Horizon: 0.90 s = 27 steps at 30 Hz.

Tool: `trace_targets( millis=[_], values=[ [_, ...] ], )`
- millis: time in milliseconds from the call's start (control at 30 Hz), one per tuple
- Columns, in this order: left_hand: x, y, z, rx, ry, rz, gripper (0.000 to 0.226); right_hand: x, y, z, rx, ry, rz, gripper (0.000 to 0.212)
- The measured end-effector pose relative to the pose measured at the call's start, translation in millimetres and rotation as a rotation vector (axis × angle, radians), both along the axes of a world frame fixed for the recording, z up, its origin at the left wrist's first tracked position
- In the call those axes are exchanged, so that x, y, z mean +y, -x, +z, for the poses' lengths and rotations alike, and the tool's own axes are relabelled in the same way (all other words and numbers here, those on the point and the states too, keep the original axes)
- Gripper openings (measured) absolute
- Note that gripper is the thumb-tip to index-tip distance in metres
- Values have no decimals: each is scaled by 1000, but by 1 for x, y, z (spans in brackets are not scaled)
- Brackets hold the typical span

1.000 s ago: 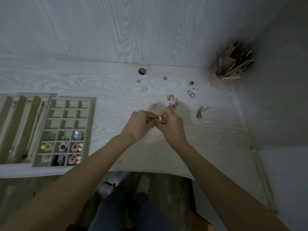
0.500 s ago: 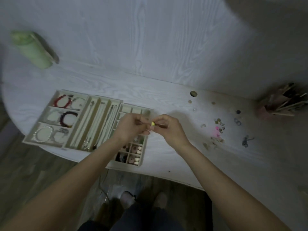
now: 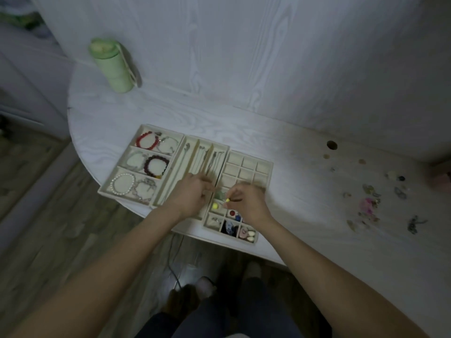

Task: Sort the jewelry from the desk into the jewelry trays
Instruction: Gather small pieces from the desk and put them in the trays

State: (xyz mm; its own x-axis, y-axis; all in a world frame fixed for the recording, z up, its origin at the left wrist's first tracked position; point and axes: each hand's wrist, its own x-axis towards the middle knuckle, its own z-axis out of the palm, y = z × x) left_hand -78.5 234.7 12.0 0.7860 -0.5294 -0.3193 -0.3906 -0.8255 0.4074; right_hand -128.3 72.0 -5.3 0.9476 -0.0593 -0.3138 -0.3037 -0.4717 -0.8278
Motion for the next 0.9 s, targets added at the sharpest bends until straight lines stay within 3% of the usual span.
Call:
trace_targets(
  millis=[167, 367, 567, 900],
  values=[
    [5, 3, -3, -83, -204, -156, 44, 10, 1, -14, 29, 188, 102, 16],
    [8, 9, -6, -153, -203, -191, 46, 20, -3, -14, 16, 479, 323, 17],
    [9, 11, -11, -191, -193, -225, 39, 20, -7, -14, 54, 498, 363, 9],
    [5, 10, -13, -176, -185, -210, 42, 28, -9, -17, 35, 651, 353, 17]
  ],
)
